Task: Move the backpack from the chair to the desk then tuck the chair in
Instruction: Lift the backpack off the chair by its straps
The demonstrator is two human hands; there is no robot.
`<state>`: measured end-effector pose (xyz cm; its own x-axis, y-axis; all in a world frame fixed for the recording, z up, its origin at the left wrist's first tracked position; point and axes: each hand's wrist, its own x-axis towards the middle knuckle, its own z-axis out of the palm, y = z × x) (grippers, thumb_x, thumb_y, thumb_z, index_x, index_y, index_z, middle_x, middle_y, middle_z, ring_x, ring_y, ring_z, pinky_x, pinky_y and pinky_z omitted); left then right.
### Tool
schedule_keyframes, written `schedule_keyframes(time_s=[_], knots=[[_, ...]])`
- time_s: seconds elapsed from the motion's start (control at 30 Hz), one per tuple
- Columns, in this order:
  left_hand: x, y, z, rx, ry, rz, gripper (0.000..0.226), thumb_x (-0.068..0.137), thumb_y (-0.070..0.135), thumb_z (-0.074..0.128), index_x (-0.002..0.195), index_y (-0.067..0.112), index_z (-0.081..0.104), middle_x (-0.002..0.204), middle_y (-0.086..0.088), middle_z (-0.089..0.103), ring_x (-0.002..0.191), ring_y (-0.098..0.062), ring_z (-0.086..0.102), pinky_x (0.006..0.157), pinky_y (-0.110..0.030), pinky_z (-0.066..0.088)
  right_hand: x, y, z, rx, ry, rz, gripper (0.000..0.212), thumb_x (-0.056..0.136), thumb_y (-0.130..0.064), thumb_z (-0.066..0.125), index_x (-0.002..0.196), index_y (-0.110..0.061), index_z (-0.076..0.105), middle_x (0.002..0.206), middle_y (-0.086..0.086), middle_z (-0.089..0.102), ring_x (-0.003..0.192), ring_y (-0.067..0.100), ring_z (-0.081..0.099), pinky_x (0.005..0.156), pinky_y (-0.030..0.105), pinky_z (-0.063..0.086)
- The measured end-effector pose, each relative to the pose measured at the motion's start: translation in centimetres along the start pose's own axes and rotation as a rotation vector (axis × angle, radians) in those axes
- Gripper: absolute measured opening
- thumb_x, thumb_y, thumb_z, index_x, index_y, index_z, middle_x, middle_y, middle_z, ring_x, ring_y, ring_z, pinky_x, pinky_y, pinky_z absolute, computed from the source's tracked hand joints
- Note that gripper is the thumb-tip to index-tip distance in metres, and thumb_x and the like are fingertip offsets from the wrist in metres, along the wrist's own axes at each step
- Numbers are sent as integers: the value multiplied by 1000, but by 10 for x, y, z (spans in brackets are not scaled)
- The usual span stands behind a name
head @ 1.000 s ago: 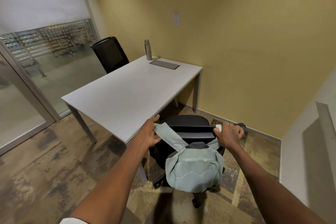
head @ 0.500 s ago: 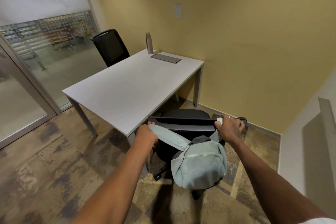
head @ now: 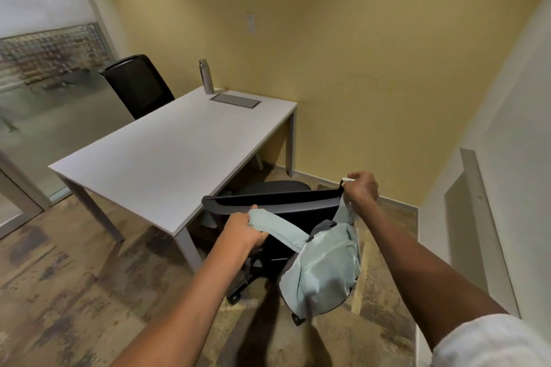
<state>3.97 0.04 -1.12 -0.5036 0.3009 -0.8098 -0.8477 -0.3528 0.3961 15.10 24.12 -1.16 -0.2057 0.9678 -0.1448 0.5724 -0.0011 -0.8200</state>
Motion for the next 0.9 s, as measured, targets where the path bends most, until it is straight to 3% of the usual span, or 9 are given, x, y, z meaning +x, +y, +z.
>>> schedule_keyframes(time_s=[0.07, 0.17, 0.3, 0.4, 0.57, 0.67, 0.77, 0.83, 0.9], knots=[[-2, -12, 12, -277, -77, -161, 30, 99, 2, 42, 125, 10, 54, 96, -13, 69, 87, -29, 67, 80, -43, 56, 6, 6, -14, 22, 18, 14, 32, 85, -9, 67, 117, -11, 71, 123, 15, 68, 113, 34, 62, 89, 32, 47], [-12, -29, 25, -147, -78, -115, 31, 100, 0, 37, 124, 5, 56, 93, -15, 68, 81, -29, 65, 73, -42, 55, 10, 20, -33, 27, 39, 43, 31, 84, -11, 66, 115, -13, 72, 120, 15, 68, 109, 34, 63, 84, 33, 47], [-15, -46, 33, -113, -148, -124, 36, 99, -3, 37, 128, 4, 58, 108, -14, 69, 98, -27, 67, 95, -40, 53, 15, 37, -52, 6, 15, 70, 31, 85, -13, 67, 116, -8, 71, 120, 16, 69, 108, 34, 64, 84, 35, 50], [-17, -56, 35, -103, -191, -129, 36, 98, -4, 40, 129, 1, 57, 119, -14, 65, 106, -26, 64, 98, -37, 50, 13, 44, -66, 29, -37, 66, 25, 84, -8, 67, 108, -4, 71, 113, 17, 69, 104, 34, 64, 86, 40, 52], [-17, -60, 40, -61, -319, -181, 34, 98, -2, 44, 131, -5, 53, 126, -18, 60, 113, -28, 62, 96, -37, 51, -6, 41, -95, 68, -257, 30, 12, 85, 5, 65, 94, 12, 67, 79, 11, 55, 66, 19, 48, 56, 26, 37], [-30, -76, 47, 166, -388, -107, 33, 96, 3, 48, 128, -4, 54, 113, -17, 65, 102, -25, 65, 100, -35, 49, -21, 32, -117, 61, -337, 41, 19, 85, 9, 64, 103, 15, 66, 64, 8, 47, 44, 12, 34, 37, 16, 25], [-44, -97, 52, 572, -448, 62, 35, 91, 17, 61, 123, 6, 58, 103, -14, 68, 92, -24, 65, 88, -38, 54, -33, 23, -135, 48, -362, 20, 21, 84, 8, 64, 104, 11, 68, 60, 9, 47, 30, 8, 29, 41, 18, 23], [-54, -110, 55, 825, -534, 183, 38, 89, 26, 65, 124, 14, 57, 108, -11, 69, 90, -21, 65, 75, -35, 56, -40, 14, -149, 46, -354, -2, 19, 83, 9, 65, 100, 9, 71, 65, 13, 54, 34, 11, 32, 46, 22, 24], [-56, -118, 58, 1081, -666, 303, 51, 86, 35, 71, 131, 23, 50, 119, -2, 67, 101, -16, 64, 83, -33, 54, -43, 6, -166, 36, -320, -20, 16, 82, 8, 66, 96, 7, 74, 70, 14, 61, 47, 17, 42, 51, 25, 29]])
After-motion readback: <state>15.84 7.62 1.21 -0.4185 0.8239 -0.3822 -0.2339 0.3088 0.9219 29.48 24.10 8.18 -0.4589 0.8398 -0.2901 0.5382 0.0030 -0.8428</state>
